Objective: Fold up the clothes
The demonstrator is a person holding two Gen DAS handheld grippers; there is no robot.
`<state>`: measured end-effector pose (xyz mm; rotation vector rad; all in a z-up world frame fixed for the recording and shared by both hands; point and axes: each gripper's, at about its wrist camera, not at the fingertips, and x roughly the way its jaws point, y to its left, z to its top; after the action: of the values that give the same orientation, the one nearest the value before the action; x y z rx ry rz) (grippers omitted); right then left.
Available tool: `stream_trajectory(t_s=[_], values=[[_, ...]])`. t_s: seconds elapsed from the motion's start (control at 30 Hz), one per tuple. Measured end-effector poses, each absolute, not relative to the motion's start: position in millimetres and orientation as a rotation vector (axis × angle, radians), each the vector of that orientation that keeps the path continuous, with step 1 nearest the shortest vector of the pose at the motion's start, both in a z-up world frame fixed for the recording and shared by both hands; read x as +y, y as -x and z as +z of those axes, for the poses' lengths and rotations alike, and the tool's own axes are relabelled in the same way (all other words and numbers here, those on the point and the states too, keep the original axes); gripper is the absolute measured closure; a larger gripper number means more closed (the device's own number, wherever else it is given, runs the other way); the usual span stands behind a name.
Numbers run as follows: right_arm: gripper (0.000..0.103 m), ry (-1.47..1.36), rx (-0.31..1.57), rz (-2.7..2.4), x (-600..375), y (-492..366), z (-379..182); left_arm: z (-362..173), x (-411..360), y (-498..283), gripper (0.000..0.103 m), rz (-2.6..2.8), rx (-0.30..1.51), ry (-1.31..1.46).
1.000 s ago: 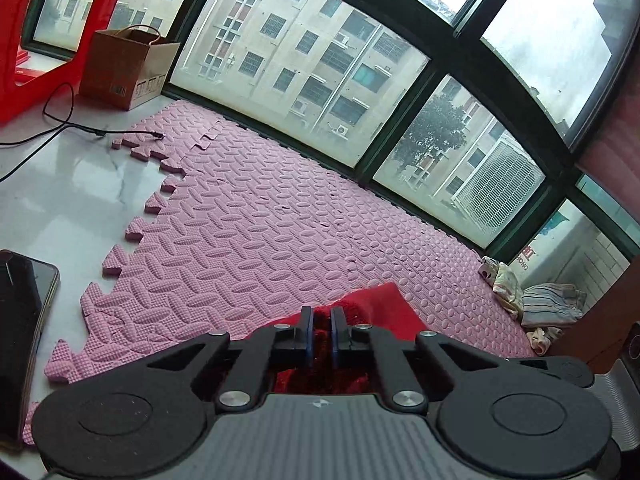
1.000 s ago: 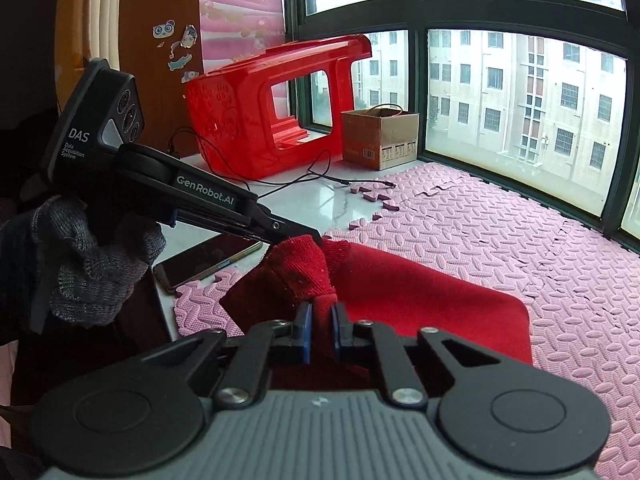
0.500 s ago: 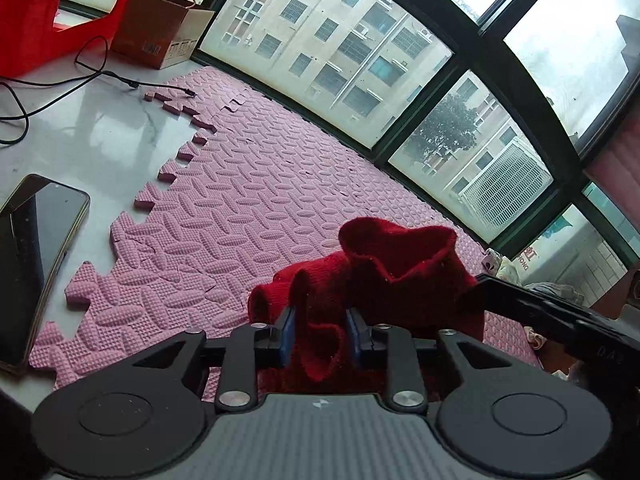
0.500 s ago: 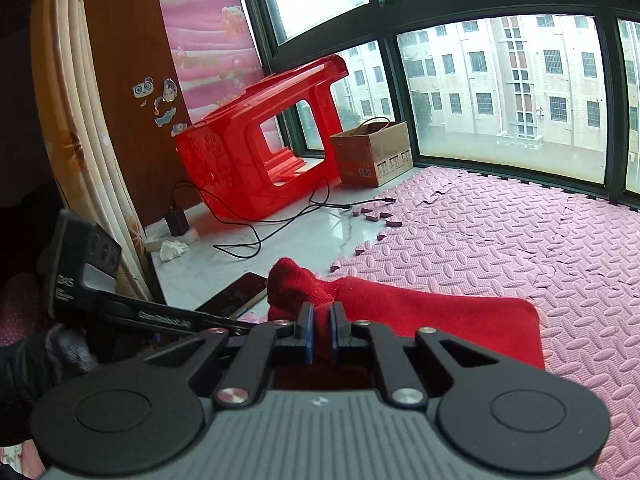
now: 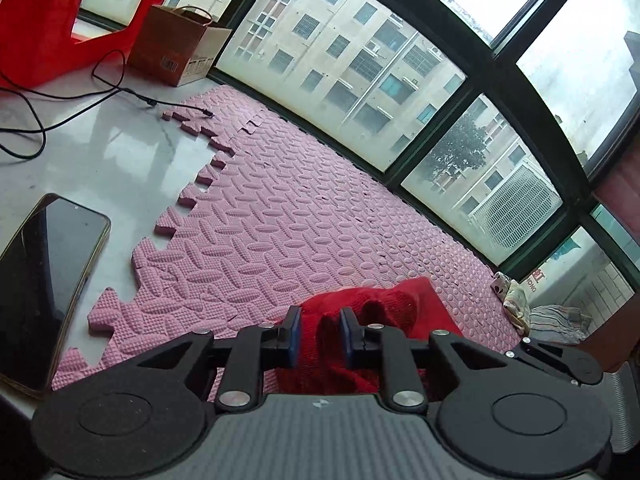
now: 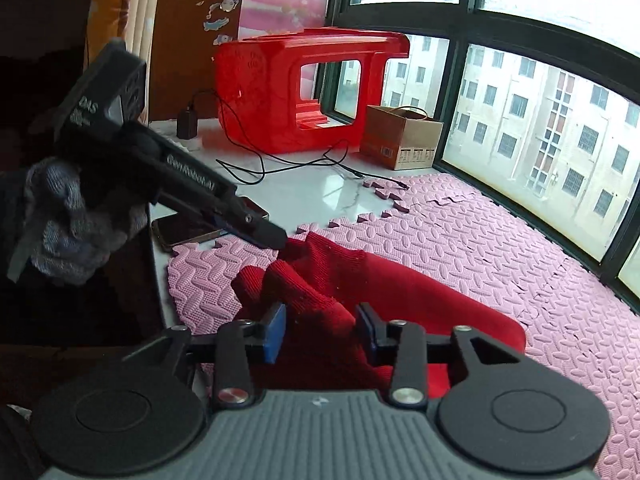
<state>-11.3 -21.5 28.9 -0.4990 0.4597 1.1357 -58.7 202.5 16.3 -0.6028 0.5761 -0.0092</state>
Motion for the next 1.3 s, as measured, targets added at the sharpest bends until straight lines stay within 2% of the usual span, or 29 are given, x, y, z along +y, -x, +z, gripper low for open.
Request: stream_trajectory(t_s=[0.1, 0.23, 0.37, 0.43, 0.47, 0.9, 1.03, 1.3], values=[[0.064, 0.523, 0.439, 1.142, -18.4, 13.7, 25.5, 31.2, 194.9, 56.3, 0.074, -0.037, 0.54, 0.546], [0.065, 0.536, 0.441, 1.153, -11.9, 11.7, 19.9, 33.5, 175.1, 34.4, 0.073, -0.078, 0.565, 0.438], [0.081, 0.525, 0.457, 1.151, -13.1, 9.4, 17.4, 27.5, 164.7, 17.9, 0.076, -0.096, 0.605, 0.384], [0.086, 0.505, 0.467, 1.152, -16.4, 8.5, 18.2, 24.0, 161.0, 13.6, 0.095, -0.094, 0.63, 0.353], [0.088, 0.498, 0.465, 1.151, -18.2, 8.7, 19.5, 24.4, 158.4, 12.7, 0.096, -0.086, 0.634, 0.33], [0.089, 0.503, 0.44, 1.187, -17.0, 22.0, 13.5, 32.9, 176.6, 34.5, 0.098, -0.023, 0.568, 0.457], [0.089, 0.51, 0.432, 1.193, -16.2, 24.3, 13.2, 52.4, 164.4, 36.3, 0.098, -0.128, 0.533, 0.482], [0.089, 0.495, 0.436, 1.182, -12.0, 22.7, 4.6, 47.0, 146.0, 35.4, 0.096, -0.205, 0.547, 0.572]])
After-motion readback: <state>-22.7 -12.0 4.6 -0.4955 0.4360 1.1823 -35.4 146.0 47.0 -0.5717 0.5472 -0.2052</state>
